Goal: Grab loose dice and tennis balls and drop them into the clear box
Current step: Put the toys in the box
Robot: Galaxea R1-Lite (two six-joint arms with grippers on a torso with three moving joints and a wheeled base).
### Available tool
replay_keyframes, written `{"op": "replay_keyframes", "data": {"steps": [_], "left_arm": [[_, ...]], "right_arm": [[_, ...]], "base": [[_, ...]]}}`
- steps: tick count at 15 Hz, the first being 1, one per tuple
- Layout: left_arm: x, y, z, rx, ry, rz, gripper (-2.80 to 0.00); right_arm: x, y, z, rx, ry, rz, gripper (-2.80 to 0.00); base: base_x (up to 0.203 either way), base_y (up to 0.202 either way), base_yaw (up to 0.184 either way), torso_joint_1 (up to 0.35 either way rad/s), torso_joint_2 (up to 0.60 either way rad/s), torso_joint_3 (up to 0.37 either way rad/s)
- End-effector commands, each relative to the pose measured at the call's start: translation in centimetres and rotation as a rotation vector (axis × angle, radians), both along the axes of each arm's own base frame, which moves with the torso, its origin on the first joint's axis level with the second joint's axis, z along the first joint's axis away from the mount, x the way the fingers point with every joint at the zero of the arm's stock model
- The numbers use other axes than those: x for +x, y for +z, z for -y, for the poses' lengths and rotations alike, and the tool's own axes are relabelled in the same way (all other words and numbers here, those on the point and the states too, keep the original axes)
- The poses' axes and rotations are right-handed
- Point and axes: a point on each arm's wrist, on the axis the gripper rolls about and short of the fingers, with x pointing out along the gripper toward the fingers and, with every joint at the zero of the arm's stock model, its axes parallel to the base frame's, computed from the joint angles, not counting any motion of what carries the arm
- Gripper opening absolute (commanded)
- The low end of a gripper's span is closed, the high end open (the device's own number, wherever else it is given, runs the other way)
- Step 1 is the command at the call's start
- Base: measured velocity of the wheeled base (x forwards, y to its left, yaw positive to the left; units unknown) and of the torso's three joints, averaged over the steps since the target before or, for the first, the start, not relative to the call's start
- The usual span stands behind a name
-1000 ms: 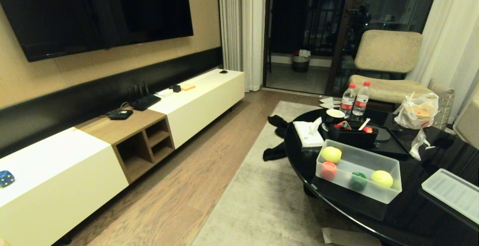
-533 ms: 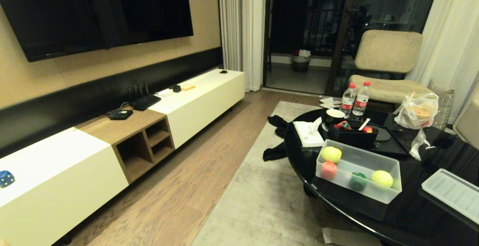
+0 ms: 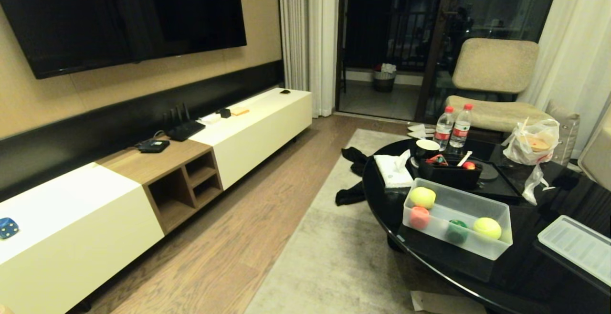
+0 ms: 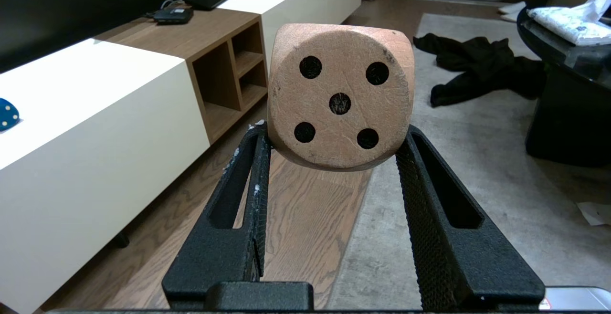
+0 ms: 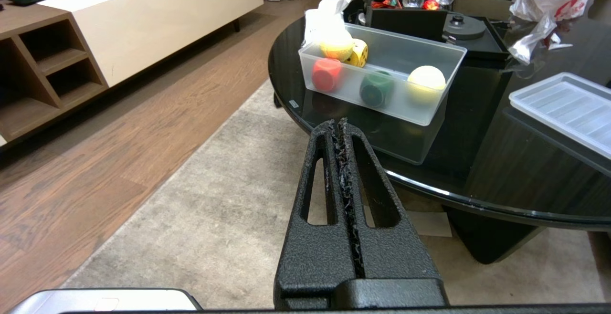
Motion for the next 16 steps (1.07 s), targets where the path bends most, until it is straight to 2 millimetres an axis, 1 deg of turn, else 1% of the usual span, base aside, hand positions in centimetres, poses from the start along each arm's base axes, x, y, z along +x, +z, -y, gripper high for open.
{"op": "replay_keyframes", "data": {"steps": [1,16], "left_arm": [[0.02,-0.04,0.00,0.000,0.000,-0.003,-2.80],[0.02,-0.04,0.00,0.000,0.000,-0.003,-2.80]], "right_arm": [[0.02,-0.02,0.00,0.000,-0.001,-0.002,-2.80],[0.01,0.01,0.00,0.000,0.000,-0.001,-2.80]], "base": [[0.000,0.000,0.000,0.000,0.00,0.000],[0.000,0.000,0.000,0.000,0.00,0.000]]}}
